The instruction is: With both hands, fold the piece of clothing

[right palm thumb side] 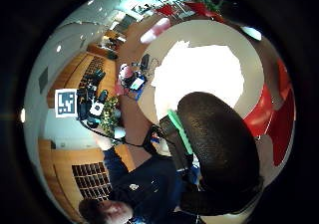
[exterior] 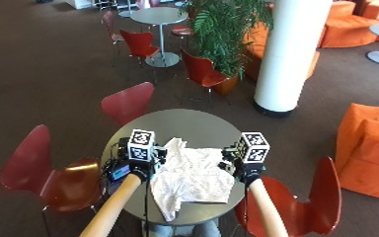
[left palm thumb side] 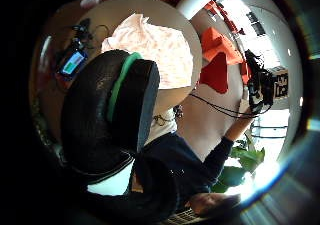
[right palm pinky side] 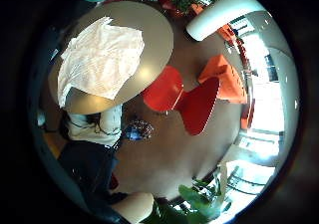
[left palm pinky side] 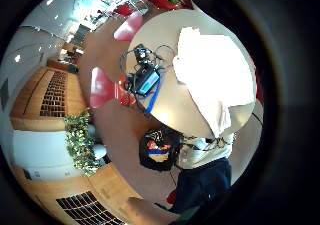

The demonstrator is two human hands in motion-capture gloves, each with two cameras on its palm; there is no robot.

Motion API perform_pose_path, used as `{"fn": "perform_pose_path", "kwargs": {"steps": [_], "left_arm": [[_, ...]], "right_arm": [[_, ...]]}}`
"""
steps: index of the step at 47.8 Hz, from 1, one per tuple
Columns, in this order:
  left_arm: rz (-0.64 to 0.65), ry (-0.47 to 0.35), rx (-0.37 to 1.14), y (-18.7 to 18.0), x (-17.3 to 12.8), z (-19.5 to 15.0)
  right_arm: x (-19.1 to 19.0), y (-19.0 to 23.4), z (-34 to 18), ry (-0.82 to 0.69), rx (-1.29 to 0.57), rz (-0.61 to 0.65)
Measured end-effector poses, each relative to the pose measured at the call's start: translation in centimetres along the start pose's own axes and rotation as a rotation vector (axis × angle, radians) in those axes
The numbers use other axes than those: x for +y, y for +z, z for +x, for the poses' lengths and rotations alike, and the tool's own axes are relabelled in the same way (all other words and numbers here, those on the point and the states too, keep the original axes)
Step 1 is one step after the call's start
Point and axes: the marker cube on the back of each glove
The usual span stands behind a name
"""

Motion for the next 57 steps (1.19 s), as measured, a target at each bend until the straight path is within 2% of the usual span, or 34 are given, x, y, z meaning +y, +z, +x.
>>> {"fn": "perform_pose_path", "kwargs": {"steps": [22, 39, 47, 57], "left_arm": [[-0.061, -0.017, 0.041, 2.6, -0.7, -1.3], [-0.084, 0.012, 0.052, 4.4, -1.2, -1.4], [-0.132, 0.043, 0.069, 7.5, -1.3, -0.9], [-0.202, 0.039, 0.172, 15.8, -2.6, -1.2]], "right_arm": [[-1.3, 2.0, 0.1, 0.006, -0.013, -0.041], [-2.8, 4.0, -0.2, -0.011, 0.023, -0.089], [-3.9, 7.3, 0.5, -0.001, 0.08, -0.153], [-5.4, 15.1, 2.1, 0.013, 0.1, -0.287]]}}
